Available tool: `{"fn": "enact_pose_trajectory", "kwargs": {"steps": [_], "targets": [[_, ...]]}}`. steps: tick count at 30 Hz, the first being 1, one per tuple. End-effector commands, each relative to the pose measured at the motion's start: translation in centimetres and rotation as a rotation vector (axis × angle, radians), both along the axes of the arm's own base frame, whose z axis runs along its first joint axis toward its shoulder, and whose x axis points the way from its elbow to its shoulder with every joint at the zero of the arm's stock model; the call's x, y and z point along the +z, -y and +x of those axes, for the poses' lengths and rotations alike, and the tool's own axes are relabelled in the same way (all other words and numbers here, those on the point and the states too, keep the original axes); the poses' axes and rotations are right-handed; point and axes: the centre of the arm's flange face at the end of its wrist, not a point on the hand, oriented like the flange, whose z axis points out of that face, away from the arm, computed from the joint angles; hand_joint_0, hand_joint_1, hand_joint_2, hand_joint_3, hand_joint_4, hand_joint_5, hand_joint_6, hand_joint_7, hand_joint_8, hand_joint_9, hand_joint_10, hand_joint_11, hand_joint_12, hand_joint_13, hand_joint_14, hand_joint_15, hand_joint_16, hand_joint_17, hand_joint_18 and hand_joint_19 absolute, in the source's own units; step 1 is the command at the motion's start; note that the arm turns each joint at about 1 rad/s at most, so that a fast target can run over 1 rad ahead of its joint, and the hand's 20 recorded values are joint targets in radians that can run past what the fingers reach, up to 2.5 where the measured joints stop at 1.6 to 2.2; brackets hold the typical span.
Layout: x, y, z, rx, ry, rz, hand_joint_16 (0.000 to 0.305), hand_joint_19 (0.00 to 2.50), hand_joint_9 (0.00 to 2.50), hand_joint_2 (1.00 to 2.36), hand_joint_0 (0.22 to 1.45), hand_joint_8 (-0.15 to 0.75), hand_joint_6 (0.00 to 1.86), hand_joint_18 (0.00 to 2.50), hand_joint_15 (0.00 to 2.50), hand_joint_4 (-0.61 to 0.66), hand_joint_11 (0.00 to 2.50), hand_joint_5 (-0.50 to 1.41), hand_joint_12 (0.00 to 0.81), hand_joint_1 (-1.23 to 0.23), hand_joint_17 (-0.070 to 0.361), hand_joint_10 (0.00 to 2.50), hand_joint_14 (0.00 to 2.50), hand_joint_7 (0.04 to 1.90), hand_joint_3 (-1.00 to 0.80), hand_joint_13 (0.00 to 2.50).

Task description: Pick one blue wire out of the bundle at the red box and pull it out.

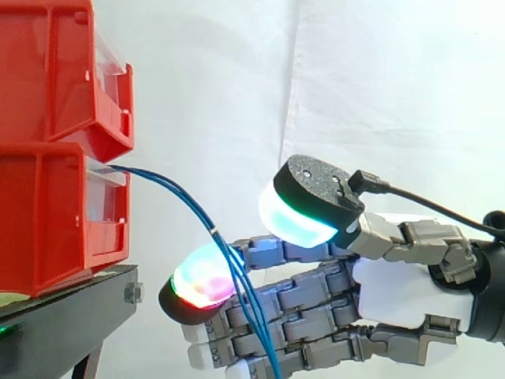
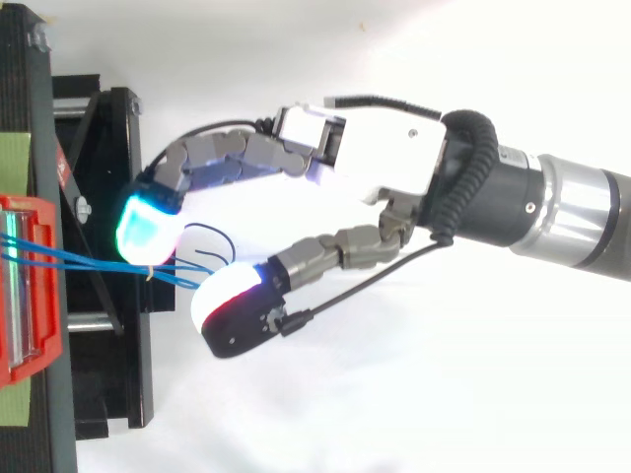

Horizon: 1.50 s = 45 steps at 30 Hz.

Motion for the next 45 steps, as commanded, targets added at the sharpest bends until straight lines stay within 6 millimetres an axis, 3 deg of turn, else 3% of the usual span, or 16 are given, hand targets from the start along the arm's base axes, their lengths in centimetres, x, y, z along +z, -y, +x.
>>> {"fn": "enact_pose_trajectory", "kwargs": {"steps": [1, 7, 18, 24, 32, 39, 45], "targets": [[0.1, -0.6, 0.1, 0.007, 0.001, -0.005, 0.06, 0.35, 0.53, 1.0, 0.53, 0.267, 0.5, 0.37, 0.13, 0.36, 0.08, -0.11, 0.385, -0.69, 0.134, 0.0, 0.0, 1.06, -0.48, 0.42], [0.8, -1.1, 0.6, 0.014, 0.014, -0.002, 0.059, 0.35, 0.54, 1.0, 0.54, 0.267, 0.5, 0.37, 0.13, 0.34, 0.09, -0.1, 0.38, -0.71, 0.132, 0.0, 0.0, 1.17, -0.44, 0.42], [1.3, -0.8, 0.9, 0.014, 0.026, -0.001, 0.058, 0.36, 0.55, 1.01, 0.56, 0.265, 0.5, 0.39, 0.14, 0.36, 0.1, -0.1, 0.38, -0.72, 0.131, 0.0, 0.01, 1.19, -0.43, 0.44], [1.8, -0.8, 1.1, 0.013, 0.032, 0.0, 0.057, 0.37, 0.57, 1.01, 0.59, 0.265, 0.5, 0.41, 0.14, 0.3, 0.16, -0.09, 0.373, -0.73, 0.129, 0.01, 0.01, 1.39, -0.34, 0.46], [2.2, -0.4, 1.3, 0.008, 0.04, 0.001, 0.057, 0.39, 0.59, 1.01, 0.59, 0.265, 0.56, 0.42, 0.16, 0.3, 0.19, -0.1, 0.375, -0.7, 0.129, 0.01, 0.01, 1.32, -0.33, 0.47], [2.4, -0.4, 1.4, 0.008, 0.044, 0.002, 0.058, 0.4, 0.62, 1.01, 0.57, 0.27, 0.5, 0.43, 0.18, 0.34, 0.2, -0.08, 0.38, -0.67, 0.131, 0.01, 0.01, 1.41, -0.37, 0.5], [2.5, -0.3, 1.4, 0.006, 0.038, -0.001, 0.058, 0.41, 0.68, 1.01, 0.56, 0.272, 0.5, 0.44, 0.18, 0.39, 0.2, -0.07, 0.378, -0.62, 0.131, 0.01, 0.01, 1.32, -0.38, 0.52]]}}
